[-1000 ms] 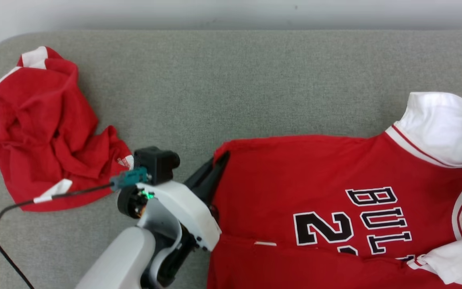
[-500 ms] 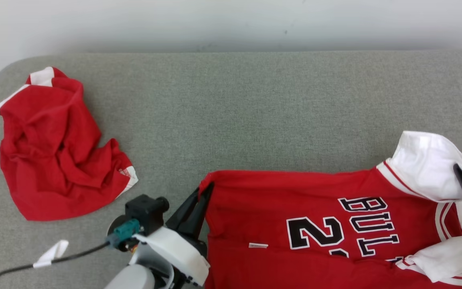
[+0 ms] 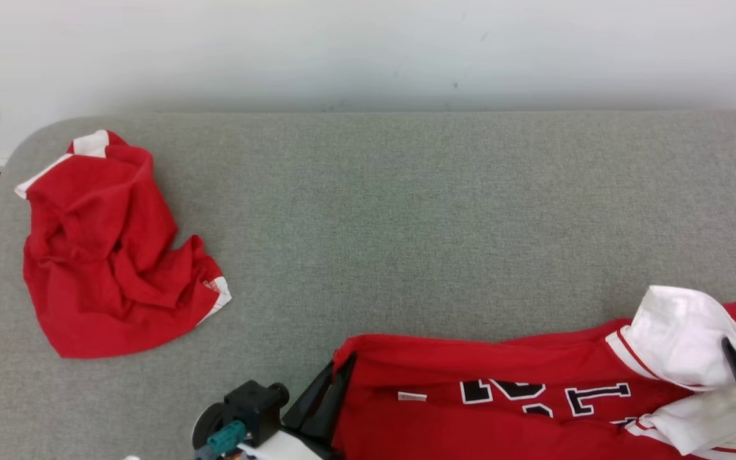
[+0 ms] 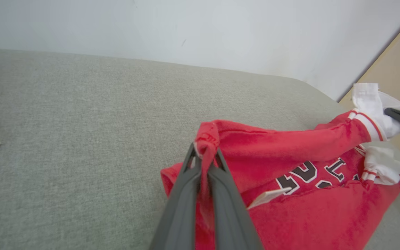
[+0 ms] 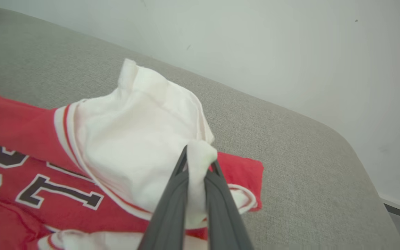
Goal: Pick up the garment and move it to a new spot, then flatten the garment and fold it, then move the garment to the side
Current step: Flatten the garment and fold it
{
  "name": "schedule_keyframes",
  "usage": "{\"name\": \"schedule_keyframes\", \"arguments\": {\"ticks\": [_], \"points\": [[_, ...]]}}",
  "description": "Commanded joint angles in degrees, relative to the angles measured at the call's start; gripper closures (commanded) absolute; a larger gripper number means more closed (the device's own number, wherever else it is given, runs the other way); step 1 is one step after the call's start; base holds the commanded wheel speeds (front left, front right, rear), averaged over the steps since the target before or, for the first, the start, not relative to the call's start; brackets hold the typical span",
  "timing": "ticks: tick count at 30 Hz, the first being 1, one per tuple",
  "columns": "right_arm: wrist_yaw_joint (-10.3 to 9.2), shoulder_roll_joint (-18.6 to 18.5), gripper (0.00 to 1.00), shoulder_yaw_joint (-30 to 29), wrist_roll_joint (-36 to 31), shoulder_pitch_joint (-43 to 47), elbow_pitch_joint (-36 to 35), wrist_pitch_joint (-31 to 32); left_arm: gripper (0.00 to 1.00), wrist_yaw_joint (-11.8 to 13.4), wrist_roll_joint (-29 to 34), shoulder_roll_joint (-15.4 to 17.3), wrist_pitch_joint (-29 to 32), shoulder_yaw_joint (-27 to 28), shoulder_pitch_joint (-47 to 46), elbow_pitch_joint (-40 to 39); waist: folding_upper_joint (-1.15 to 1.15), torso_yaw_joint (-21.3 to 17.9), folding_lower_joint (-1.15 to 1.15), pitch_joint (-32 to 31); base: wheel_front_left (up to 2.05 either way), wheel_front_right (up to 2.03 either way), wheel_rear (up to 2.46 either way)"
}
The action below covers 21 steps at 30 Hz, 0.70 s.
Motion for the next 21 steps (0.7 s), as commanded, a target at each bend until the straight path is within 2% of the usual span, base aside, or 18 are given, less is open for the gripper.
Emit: {"name": "schedule_keyframes", "arguments": {"ticks": [1, 7, 9, 10, 11, 12, 13, 15, 18, 21], "points": [[-0.01, 0.5, 1.0, -0.3, -0.3, 1.1, 0.4, -0.5, 1.0, -0.4, 0.9, 0.0, -0.2, 0.6, 0.7, -0.3, 0.0, 0.2, 0.0, -0.3, 0.0, 0.0, 0.0], [-0.01, 1.9, 0.99, -2.1, -1.2, 4.5, 1.6, -1.4, 1.0, -2.4, 3.8, -1.0, -0.2, 3.4, 4.2, -0.2, 0.0, 0.5, 0.0, -1.4, 0.0, 0.0, 0.0], [-0.01, 1.7, 0.51, -1.6, -1.5, 5.5, 2.1, -1.4, 1.0, -3.3, 4.6, -1.0, -0.2, 3.4, 5.4, 0.7, 0.0, 0.5, 0.0, -1.8, 0.0, 0.0, 0.0], [-0.01, 1.6, 0.0, -1.6, -1.5, 6.0, 2.6, -0.7, 0.84, -3.7, 5.0, -0.8, -0.2, 3.0, 5.8, 1.4, 0.0, 0.4, 0.0, -2.0, 0.0, 0.0, 0.0], [-0.01, 1.5, 0.0, -1.3, -1.6, 6.4, 2.8, -0.4, 0.56, -4.2, 5.1, -0.5, -0.2, 2.6, 6.0, 2.1, 0.0, 0.4, 0.0, -2.2, 0.0, 0.0, 0.0], [-0.01, 1.4, 0.0, -1.4, -1.3, 6.8, 3.1, 0.2, 0.16, -4.6, 5.3, -0.4, -0.2, 2.3, 6.1, 2.7, 0.0, 0.3, 0.0, -2.3, 0.0, 0.0, 0.0], [-0.01, 1.4, 0.0, -1.7, -0.8, 7.2, 3.3, 0.8, 0.0, -5.0, 5.2, -0.2, -0.1, 1.8, 6.5, 3.7, 0.0, 0.2, 0.0, -2.5, 0.0, 0.0, 0.0], [-0.01, 1.0, 0.0, -2.4, -0.2, 7.9, 3.0, 1.6, 0.0, -5.4, 5.4, 0.3, -0.1, 1.1, 7.0, 4.9, 0.0, 0.0, 0.0, -3.0, 0.0, 0.0, 0.0], [-0.01, 1.4, 0.0, -4.9, 3.2, 8.9, 1.8, 3.0, 0.0, -3.9, 6.3, 0.8, -0.1, 2.5, 7.9, 4.0, 0.0, -0.6, 0.0, -3.5, 0.0, 0.0, 0.0], [-0.01, 2.4, 0.0, -8.3, 7.6, 9.3, -0.5, 6.2, 0.0, 0.4, 8.0, 0.3, -0.1, 7.0, 10.2, -1.8, 0.0, -1.2, 0.0, -3.7, 0.0, 0.0, 0.0]]}}
